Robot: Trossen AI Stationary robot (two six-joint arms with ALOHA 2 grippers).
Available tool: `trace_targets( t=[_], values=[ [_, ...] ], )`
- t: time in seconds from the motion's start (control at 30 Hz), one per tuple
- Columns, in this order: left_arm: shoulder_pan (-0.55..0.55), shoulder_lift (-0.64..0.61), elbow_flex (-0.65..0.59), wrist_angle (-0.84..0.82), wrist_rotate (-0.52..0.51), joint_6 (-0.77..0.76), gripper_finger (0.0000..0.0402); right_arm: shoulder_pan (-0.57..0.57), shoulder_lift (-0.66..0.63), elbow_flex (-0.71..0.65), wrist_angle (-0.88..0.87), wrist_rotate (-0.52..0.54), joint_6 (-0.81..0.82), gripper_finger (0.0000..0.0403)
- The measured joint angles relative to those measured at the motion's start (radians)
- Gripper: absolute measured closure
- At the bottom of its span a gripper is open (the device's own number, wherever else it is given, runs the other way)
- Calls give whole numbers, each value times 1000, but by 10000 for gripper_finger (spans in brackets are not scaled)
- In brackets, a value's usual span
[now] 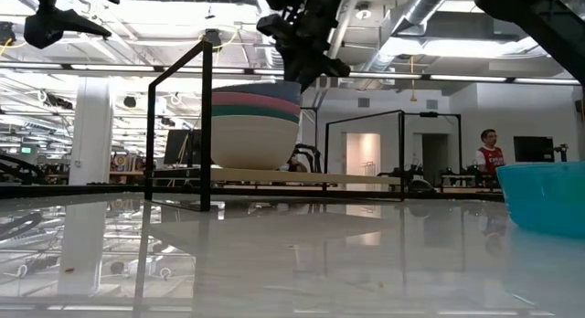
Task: Place and stack bowls onto a shelf
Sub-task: Stack the blue bowl on top of the pink bowl on the shelf
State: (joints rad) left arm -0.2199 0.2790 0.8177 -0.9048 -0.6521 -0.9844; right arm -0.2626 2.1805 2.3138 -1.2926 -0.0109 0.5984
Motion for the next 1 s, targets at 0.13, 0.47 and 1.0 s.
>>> trace_targets(
  t=[0.13, 0.47, 1.0],
  values=[
    [0, 0, 0, 0, 0, 0, 157, -5, 0, 0, 6, 15, -13, 232],
    [0, 0, 0, -3, 0, 0, 157, -1, -110, 1, 220, 83, -28, 209],
    [0, 0, 0, -5, 9, -4, 157, 34, -9, -1, 324, 124, -121, 372]
  ],
)
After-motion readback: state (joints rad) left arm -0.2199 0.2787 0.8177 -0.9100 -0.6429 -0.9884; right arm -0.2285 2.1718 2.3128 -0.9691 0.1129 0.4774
